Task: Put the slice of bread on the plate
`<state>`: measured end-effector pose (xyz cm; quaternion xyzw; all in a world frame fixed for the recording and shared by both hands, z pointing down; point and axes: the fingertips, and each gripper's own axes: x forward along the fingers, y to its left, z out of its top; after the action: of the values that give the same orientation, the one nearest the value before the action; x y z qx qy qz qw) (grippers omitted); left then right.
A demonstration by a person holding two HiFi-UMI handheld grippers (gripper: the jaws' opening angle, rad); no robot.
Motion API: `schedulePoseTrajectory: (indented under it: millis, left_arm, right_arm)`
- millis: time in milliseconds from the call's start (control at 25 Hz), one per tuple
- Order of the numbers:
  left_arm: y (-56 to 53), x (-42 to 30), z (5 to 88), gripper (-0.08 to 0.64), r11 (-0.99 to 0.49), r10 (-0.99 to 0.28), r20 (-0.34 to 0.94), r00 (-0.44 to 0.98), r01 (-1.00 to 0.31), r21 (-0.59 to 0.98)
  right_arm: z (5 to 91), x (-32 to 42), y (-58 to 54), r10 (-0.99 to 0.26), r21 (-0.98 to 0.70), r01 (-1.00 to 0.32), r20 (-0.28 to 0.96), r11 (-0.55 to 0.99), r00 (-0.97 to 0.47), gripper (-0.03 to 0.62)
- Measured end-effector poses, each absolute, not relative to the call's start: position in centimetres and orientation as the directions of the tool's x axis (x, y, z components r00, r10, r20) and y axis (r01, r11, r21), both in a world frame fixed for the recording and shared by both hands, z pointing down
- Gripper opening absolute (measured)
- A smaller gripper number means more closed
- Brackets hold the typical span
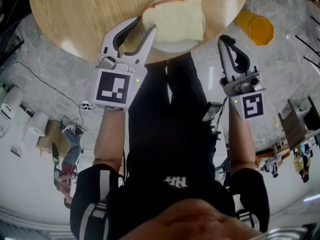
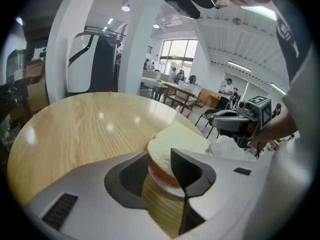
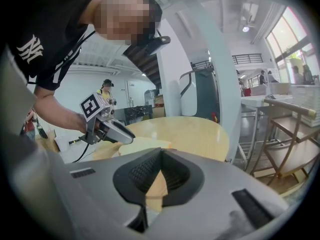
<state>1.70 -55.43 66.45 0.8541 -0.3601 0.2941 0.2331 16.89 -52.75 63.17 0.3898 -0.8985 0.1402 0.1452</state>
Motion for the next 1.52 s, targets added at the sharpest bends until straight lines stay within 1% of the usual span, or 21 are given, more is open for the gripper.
schedulePoseTrajectory:
  millis: [280,320,440,560,600,640,720,800,880,1000,1160,1320,1400,1520]
  left_arm:
    - [-55.6,1.9,66.0,0.155,-0.661,-0.51,0.637,0.578,-0.737,0.141]
    - [-55.4,1.9,65.6,0.145,-0.668,-0.52,0.614,0.594,-0.731,0.141]
    - [-54.5,1.6,63.6,0.068,-0.675,-0.573,0.487,0.659,-0.717,0.176]
    - [-54.3,1.2,62.5,0.025,-0.673,-0.619,0.382,0.687,-0.714,0.193]
    - [-54.2,1.4,62.2,0.025,-0.684,-0.615,0.364,0.7,-0.703,0.196]
    - [-53.9,1.7,61.6,0.025,-0.7,-0.599,0.351,0.72,-0.683,0.207]
    - [-53.3,2.4,59.5,0.02,-0.736,-0.557,0.316,0.768,-0.633,0.239]
    - [-52.5,3.2,56.7,0.012,-0.763,-0.528,0.279,0.802,-0.592,0.26]
    - [-50.8,4.0,53.4,0.012,-0.791,-0.501,0.233,0.834,-0.55,0.267]
    - [-50.2,4.1,49.5,0.012,-0.845,-0.459,0.173,0.872,-0.488,0.22]
    - [-50.0,3.2,47.5,0.012,-0.886,-0.398,0.173,0.901,-0.426,0.181]
    - [-49.1,2.6,45.8,0.012,-0.891,-0.372,0.158,0.915,-0.4,0.217]
    - [-48.1,3.0,44.3,0.012,-0.896,-0.354,0.135,0.925,-0.377,0.234]
    - [-45.9,3.6,42.0,0.012,-0.902,-0.354,0.097,0.93,-0.367,0.228]
  right_arm:
    - [62.8,16.8,-52.9,-0.673,-0.118,-0.744,0.352,0.658,-0.651,-0.002]
    - [62.4,16.7,-53.0,-0.676,-0.113,-0.744,0.345,0.659,-0.651,-0.002]
    - [59.8,16.1,-52.9,-0.689,-0.086,-0.745,0.322,0.661,-0.649,-0.002]
    - [55.5,15.3,-53.9,-0.717,-0.025,-0.747,0.259,0.665,-0.647,-0.002]
    - [54.6,15.2,-54.2,-0.711,-0.004,-0.737,0.256,0.676,-0.654,-0.002]
    - [54.3,15.0,-54.2,-0.689,-0.002,-0.719,0.284,0.695,-0.667,-0.002]
    - [55.2,14.6,-54.2,-0.618,-0.058,-0.688,0.389,0.724,-0.683,-0.002]
    - [54.6,14.1,-54.2,-0.595,-0.071,-0.68,0.423,0.73,-0.683,-0.002]
    - [52.6,13.3,-52.7,-0.584,-0.048,-0.654,0.404,0.755,-0.704,-0.002]
    - [49.3,11.5,-52.3,-0.565,-0.047,-0.621,0.365,0.783,-0.74,-0.002]
    - [46.0,9.2,-52.8,-0.57,-0.053,-0.613,0.309,0.789,-0.761,-0.002]
    - [43.4,7.4,-51.7,-0.552,-0.083,-0.585,0.245,0.807,-0.797,-0.002]
    - [42.3,7.1,-50.5,-0.514,-0.113,-0.542,0.204,0.833,-0.833,-0.002]
    - [42.0,6.9,-47.0,-0.392,-0.185,-0.414,0.145,0.891,-0.909,-0.002]
